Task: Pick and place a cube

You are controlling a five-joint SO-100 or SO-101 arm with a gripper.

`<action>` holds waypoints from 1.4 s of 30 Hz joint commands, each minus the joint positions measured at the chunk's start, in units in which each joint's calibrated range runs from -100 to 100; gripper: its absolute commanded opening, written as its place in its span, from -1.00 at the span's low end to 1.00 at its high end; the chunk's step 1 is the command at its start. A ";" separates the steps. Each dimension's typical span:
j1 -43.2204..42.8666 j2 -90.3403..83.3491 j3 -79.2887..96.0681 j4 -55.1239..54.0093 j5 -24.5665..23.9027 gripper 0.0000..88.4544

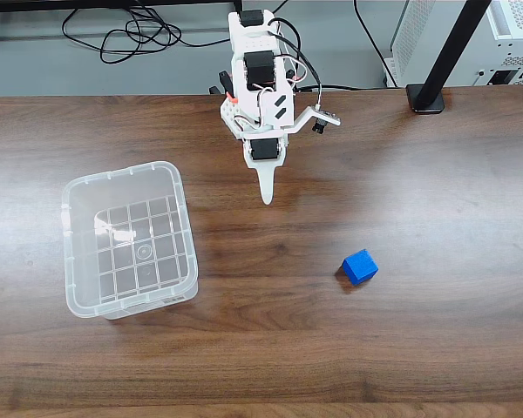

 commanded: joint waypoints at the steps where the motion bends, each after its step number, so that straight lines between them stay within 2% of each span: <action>1: 0.30 -0.64 -1.43 0.17 0.30 -0.91; 30: -0.29 -0.64 -1.34 -0.09 0.30 -0.92; 34: -0.43 -0.64 -0.89 -1.80 -0.07 -0.91; 37: -0.36 -0.56 0.37 -7.17 0.40 -0.90; 39: 0.01 -0.56 0.82 -10.41 0.88 -0.79; 42: -0.58 -0.31 -0.08 -11.52 5.21 -0.51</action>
